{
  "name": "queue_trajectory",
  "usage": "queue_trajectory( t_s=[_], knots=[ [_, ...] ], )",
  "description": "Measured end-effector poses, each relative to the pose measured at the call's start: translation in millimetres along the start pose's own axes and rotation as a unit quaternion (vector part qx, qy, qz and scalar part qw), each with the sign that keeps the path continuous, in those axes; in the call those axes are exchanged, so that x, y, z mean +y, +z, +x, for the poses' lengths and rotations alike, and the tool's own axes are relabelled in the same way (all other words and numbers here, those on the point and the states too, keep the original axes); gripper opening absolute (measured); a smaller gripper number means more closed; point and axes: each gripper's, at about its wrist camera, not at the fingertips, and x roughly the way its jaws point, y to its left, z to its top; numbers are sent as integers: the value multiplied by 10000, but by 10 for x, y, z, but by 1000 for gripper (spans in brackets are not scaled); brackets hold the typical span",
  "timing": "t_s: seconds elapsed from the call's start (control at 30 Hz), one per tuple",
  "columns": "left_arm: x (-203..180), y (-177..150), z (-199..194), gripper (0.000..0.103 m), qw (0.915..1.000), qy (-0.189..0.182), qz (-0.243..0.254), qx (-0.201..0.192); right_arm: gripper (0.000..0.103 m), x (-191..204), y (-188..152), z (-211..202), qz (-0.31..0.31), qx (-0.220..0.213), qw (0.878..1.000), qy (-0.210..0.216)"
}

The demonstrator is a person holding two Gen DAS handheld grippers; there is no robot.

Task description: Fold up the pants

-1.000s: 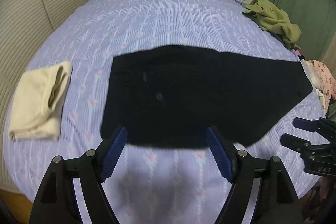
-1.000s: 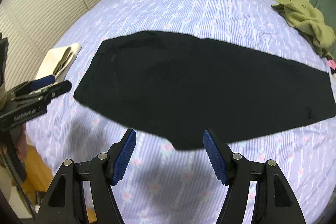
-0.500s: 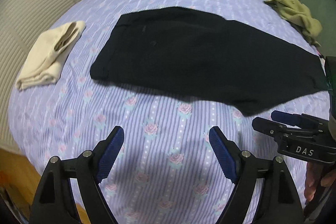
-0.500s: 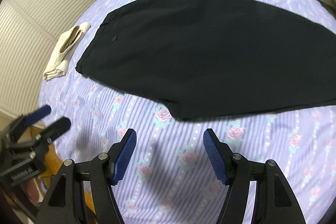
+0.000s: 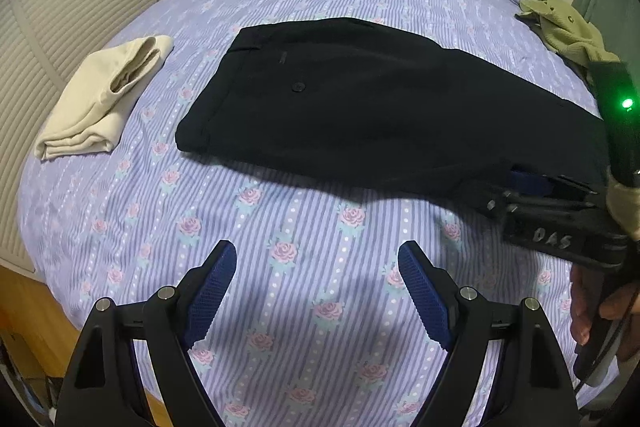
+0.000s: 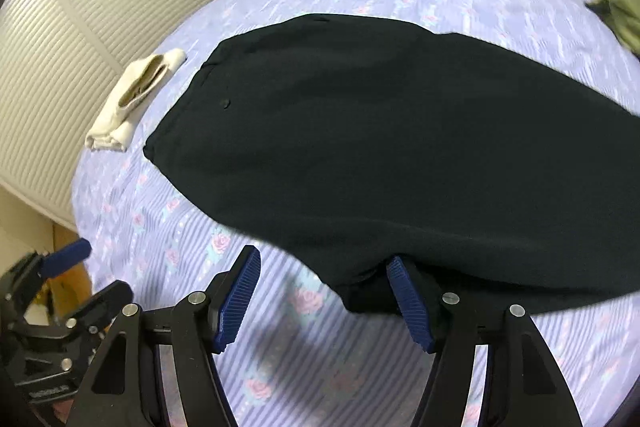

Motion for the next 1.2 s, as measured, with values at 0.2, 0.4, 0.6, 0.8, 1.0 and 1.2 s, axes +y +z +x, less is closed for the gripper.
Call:
queue_trajectory(
  t_s=[0.2,0.4,0.6,0.8,1.0,1.2],
  knots=[
    [17,43,74,83,9999,7,119,74,56,-65,-116,297,-60,506,9987,1],
    [39,89,105,83,9998,-88,125,111,20,-202,-154,189,299,528,9980,194],
    [45,107,128,83,9995,-148,213,177,12,-79,-319,116,289,645,9975,93],
    [56,111,137,83,9986,-164,441,248,1,59,-494,275,253,1071,9938,129],
    [106,178,106,83,9978,-302,541,245,31,237,-408,-70,449,792,9958,-23],
    [36,346,-123,83,9946,-558,874,68,51,215,-408,-692,1219,170,9909,-537]
  ],
)
